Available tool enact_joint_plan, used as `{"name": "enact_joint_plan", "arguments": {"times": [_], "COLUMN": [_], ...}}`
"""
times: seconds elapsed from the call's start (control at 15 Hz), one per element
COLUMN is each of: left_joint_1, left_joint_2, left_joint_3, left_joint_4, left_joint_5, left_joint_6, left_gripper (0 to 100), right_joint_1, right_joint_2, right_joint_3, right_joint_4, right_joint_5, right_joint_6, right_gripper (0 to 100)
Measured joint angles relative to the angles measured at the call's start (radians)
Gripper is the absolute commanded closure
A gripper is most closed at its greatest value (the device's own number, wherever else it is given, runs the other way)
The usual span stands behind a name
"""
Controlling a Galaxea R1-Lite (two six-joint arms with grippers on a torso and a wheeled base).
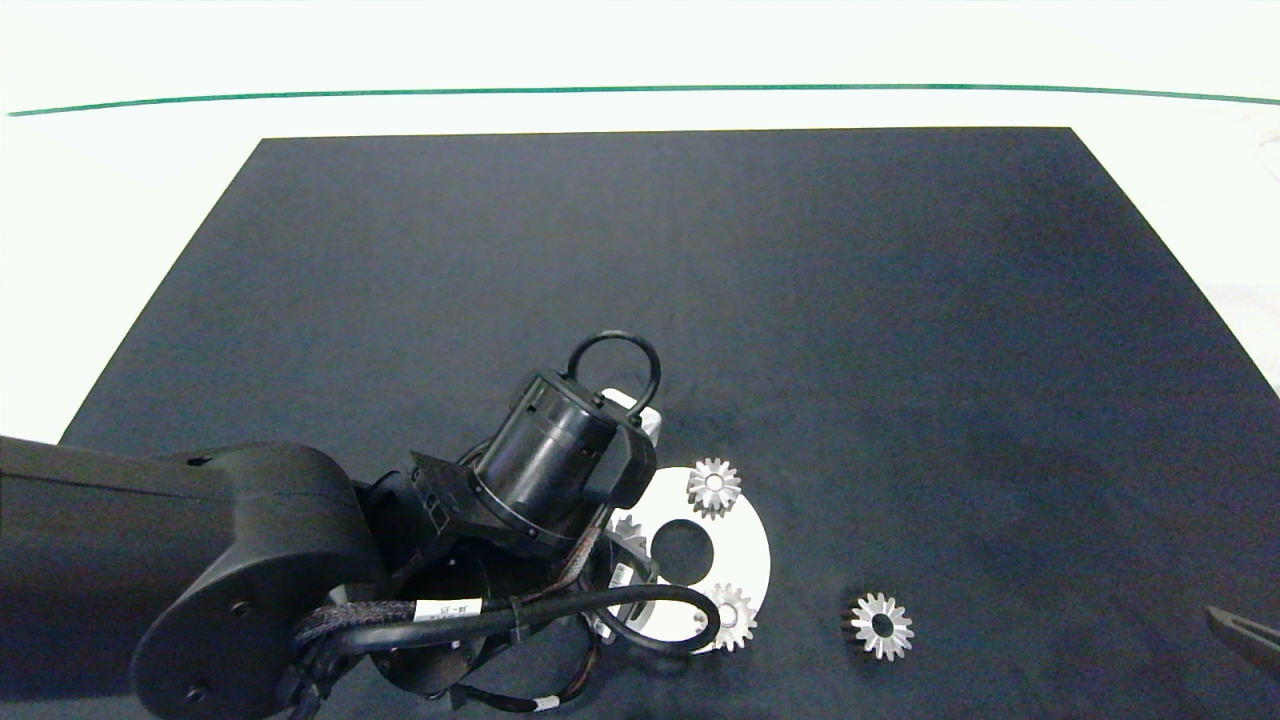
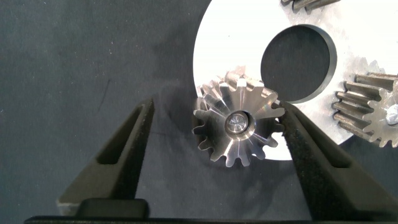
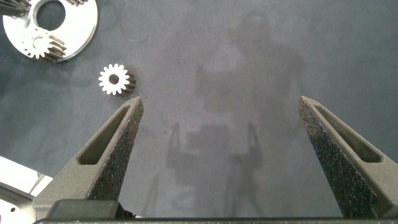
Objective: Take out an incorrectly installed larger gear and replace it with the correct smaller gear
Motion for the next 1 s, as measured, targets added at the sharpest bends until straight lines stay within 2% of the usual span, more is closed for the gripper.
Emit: {"name": "enact_joint_plan", "arguments": {"times": [1.0], "left_joint_1": [-0.009], "left_joint_2": [-0.037], "left_joint_3": [0.003], "left_joint_4": [0.007], "left_joint_5": [0.000], "left_joint_6": [0.000], "left_gripper": [56], "right_joint_1": [0.000], "right_joint_2": [0.007], "right_joint_3": [0.000], "right_joint_4": [0.000], "right_joint_5": [0.000], "right_joint_6": [-0.001], "right_gripper": [0]}}
